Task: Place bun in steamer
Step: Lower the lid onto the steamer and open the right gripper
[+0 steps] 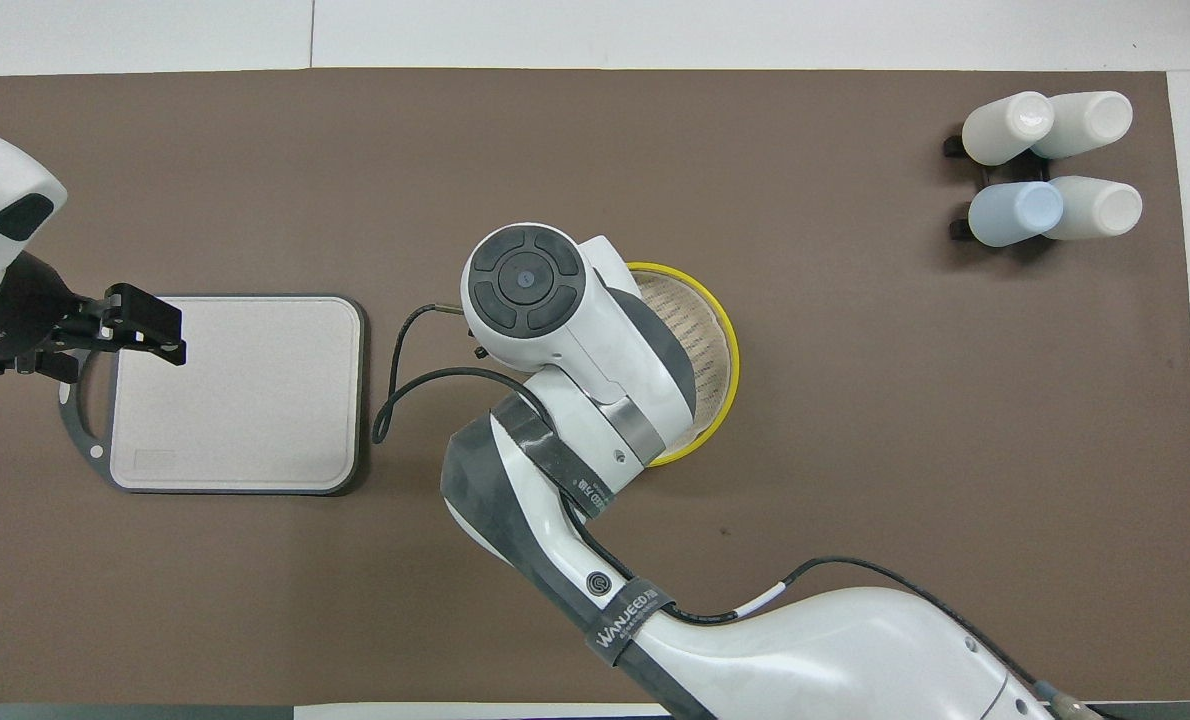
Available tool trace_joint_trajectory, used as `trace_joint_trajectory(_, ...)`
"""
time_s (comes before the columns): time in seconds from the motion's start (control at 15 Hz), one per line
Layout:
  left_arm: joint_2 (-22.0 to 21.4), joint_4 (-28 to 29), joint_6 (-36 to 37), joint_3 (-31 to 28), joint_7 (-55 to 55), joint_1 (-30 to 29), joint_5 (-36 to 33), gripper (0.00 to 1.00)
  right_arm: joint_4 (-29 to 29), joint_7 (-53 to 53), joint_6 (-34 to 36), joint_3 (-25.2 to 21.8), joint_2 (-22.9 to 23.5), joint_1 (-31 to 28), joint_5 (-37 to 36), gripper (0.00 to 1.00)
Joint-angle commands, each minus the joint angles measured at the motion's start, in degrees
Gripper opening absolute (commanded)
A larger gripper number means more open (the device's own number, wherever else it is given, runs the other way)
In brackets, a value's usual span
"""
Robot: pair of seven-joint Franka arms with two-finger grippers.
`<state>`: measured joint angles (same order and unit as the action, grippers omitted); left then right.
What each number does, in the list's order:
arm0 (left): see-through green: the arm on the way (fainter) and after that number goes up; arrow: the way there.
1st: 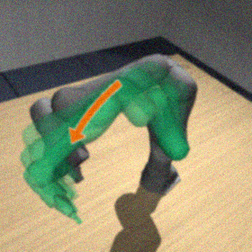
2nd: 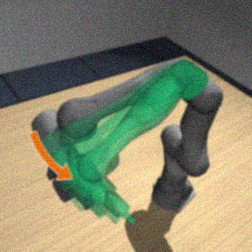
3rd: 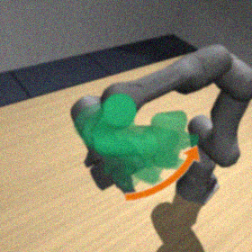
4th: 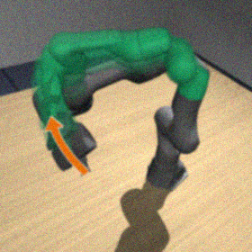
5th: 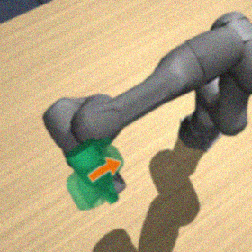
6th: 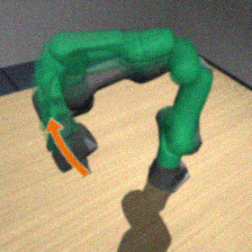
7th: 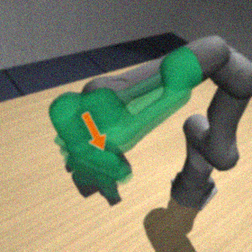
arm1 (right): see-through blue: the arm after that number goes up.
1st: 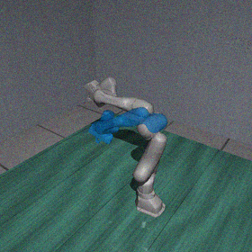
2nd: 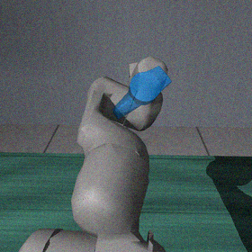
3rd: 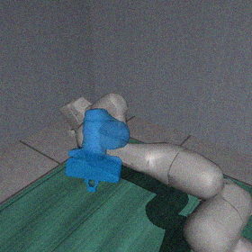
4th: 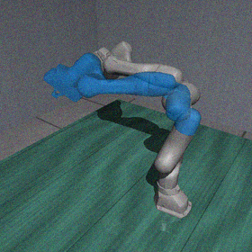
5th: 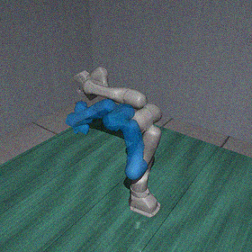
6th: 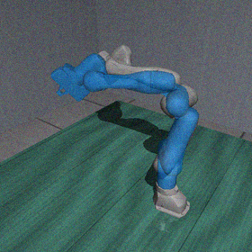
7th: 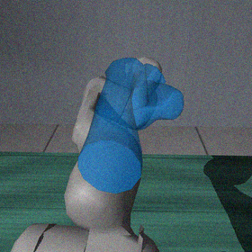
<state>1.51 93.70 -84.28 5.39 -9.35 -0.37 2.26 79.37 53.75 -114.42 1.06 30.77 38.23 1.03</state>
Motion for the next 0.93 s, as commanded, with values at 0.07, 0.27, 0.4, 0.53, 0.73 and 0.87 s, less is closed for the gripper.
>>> trace_joint_trajectory(0.07,-1.2,0.3,-0.2,0.6,1.9,-0.9,-1.3,1.0,-0.4,1.5,-1.3,-0.1,0.4,0.0,-0.3,0.0)
trace_joint_trajectory(0.27,-1.7,1.4,-0.6,0.4,2.0,-1.0,-1.3,1.0,0.2,1.4,-1.7,-0.1,0.4,-0.5,-0.4,0.0)
trace_joint_trajectory(0.4,-1.8,1.4,-0.8,0.4,1.7,-0.9,-1.2,1.0,1.4,1.4,-2.9,-0.1,0.4,-0.5,-0.3,0.0)
trace_joint_trajectory(0.53,-1.5,1.0,-1.1,0.4,1.7,-0.9,-1.2,1.0,2.1,1.4,-3.8,-0.1,0.3,-0.5,-0.3,0.0)
trace_joint_trajectory(0.73,-1.7,1.4,-1.1,0.1,1.7,-0.9,-1.2,1.0,2.1,1.4,-3.8,-0.1,0.3,-0.4,-0.3,0.0)
trace_joint_trajectory(0.87,-1.5,1.1,-1.1,0.0,1.7,-0.9,-1.2,1.0,2.1,1.3,-4.2,-0.1,0.3,-0.7,-0.2,0.0)
